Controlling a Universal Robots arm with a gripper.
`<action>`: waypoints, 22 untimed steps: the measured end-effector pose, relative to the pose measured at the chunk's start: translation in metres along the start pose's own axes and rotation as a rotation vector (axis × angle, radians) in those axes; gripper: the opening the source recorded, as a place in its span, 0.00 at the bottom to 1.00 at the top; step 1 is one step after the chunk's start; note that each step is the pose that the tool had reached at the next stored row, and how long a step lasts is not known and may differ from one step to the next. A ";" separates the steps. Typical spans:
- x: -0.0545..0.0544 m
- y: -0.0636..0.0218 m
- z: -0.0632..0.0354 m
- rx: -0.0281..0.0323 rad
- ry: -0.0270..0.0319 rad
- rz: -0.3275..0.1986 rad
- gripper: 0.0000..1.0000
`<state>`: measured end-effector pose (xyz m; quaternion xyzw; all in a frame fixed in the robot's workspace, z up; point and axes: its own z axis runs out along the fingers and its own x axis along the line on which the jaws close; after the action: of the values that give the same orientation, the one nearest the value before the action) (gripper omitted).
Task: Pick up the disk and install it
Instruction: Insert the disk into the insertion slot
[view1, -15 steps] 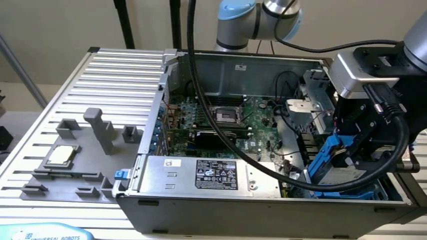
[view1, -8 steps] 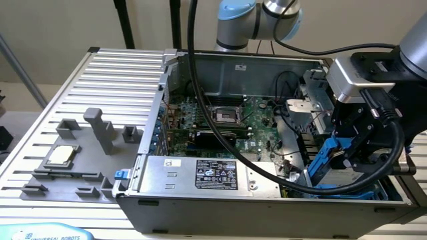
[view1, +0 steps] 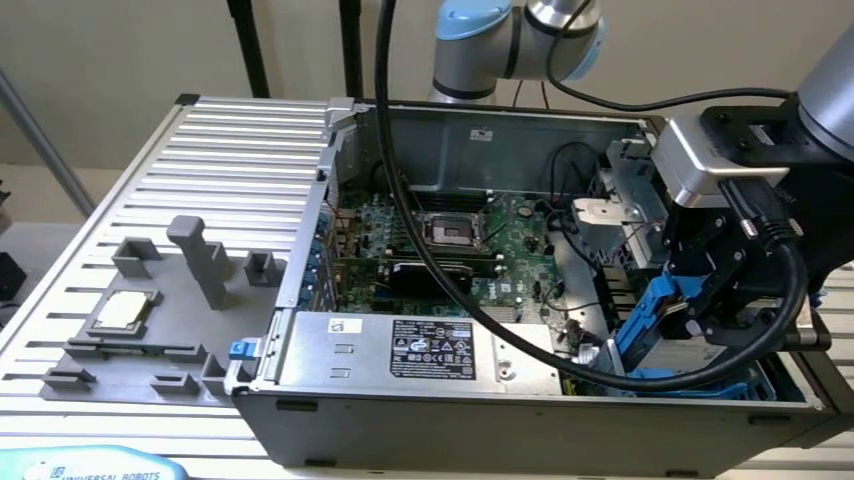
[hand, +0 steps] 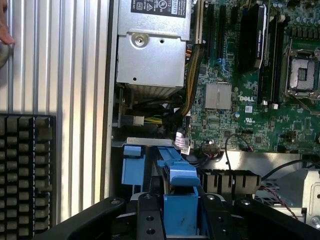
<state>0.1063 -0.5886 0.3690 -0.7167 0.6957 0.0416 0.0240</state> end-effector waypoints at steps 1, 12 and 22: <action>0.000 0.0000 0.0001 0.0000 -0.0004 0.000 0.33; 0.000 -0.0067 -0.0001 -0.0001 -0.0001 0.000 0.49; 0.000 -0.0431 -0.0062 -0.0001 -0.0002 -0.001 0.49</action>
<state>0.1495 -0.5881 0.3741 -0.7170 0.6954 0.0417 0.0240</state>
